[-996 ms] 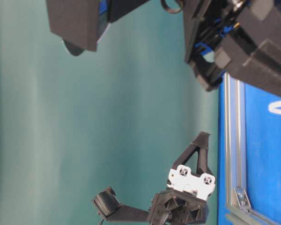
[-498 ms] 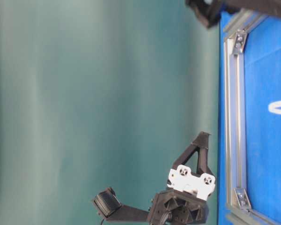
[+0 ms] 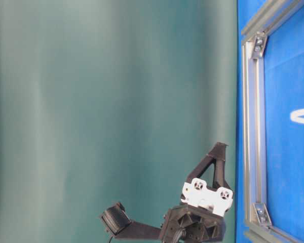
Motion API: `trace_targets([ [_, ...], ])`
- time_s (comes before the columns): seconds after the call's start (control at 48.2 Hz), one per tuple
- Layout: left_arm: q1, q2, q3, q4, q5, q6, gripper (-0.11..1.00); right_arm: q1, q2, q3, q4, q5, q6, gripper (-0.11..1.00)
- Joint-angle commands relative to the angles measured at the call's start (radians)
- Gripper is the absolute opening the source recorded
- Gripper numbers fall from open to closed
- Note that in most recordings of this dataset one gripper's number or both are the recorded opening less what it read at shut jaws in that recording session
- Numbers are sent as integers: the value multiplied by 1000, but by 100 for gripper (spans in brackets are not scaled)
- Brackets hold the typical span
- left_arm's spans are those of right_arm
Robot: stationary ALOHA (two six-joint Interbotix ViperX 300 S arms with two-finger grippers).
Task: Insert the wire through the string loop located in the center.
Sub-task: 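Lift the cable and carry it left toward the white zip-tie loop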
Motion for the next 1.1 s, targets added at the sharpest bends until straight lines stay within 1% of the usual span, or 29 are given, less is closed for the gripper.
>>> trace_targets([
  [0.0,2,-34,-6,3,-5,0,0,-20,-18,-6,3,-12,2,-2],
  [0.374,0,-34,-6,3,-5,0,0,-156,-14,-5,5,-11,2,-2],
  [0.54,0,-34,-6,3,-5,0,0,-178,-9,-3,3,-12,2,-2],
  [1.08,0,-34,-6,3,-5,0,0,-184,3,-6,3,-12,2,-2],
])
